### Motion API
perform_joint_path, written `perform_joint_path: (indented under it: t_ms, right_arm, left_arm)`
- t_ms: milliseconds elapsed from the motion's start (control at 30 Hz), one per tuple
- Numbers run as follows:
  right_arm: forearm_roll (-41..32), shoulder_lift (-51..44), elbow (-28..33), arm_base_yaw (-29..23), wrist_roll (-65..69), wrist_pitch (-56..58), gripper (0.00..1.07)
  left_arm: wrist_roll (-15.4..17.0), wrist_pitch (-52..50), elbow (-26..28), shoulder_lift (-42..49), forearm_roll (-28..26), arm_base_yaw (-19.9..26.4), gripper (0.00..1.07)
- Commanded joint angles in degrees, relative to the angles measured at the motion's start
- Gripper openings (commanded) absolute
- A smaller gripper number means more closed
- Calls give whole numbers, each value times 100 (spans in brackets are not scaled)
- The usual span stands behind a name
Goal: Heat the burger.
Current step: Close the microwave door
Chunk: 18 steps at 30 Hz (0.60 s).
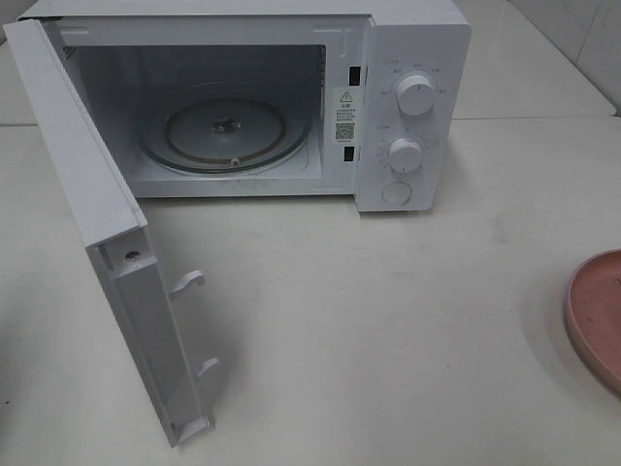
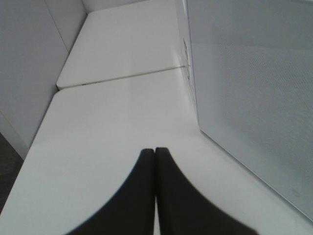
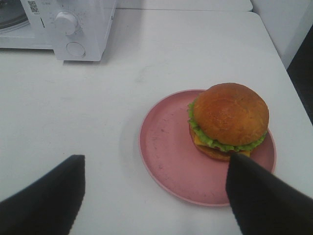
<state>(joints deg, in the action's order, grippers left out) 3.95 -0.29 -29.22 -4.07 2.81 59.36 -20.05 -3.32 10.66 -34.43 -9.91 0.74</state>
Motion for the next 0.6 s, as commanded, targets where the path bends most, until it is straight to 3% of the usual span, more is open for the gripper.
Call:
perform_joint_path:
  t_ms: [33, 133, 200, 233, 267, 300, 367, 467, 600]
  right_arm:
    - [-11, -149, 23, 34, -29, -23, 76]
    - [-11, -149, 23, 34, -29, -23, 76]
    - [-11, -149, 23, 34, -29, -23, 76]
    - [-11, -149, 23, 34, -29, -23, 76]
    - [-11, -149, 23, 34, -29, -23, 76]
    - [-11, -149, 23, 34, -29, -23, 76]
    - [-11, -149, 23, 34, -29, -23, 76]
    - [-11, -149, 23, 34, -29, -23, 76]
    - [-11, -149, 23, 34, -29, -23, 76]
  left_arm:
    - [-6, -814, -23, -304, -57, 6, 0]
    - [138, -1438, -23, -745, -57, -6, 0]
    - [504, -1925, -23, -1301, 149, -126, 0]
    - [504, -1925, -23, -1301, 149, -126, 0]
    - [796, -2263, -23, -1719, 544, -269, 0]
    - [796, -2263, -23, -1719, 544, -269, 0]
    - [1352, -2767, -23, -2464, 1255, -590, 0]
    - [1432, -2859, -23, -2607, 1341, -653, 0]
    - [1902, -3409, 46, -3358, 1690, -1026, 0]
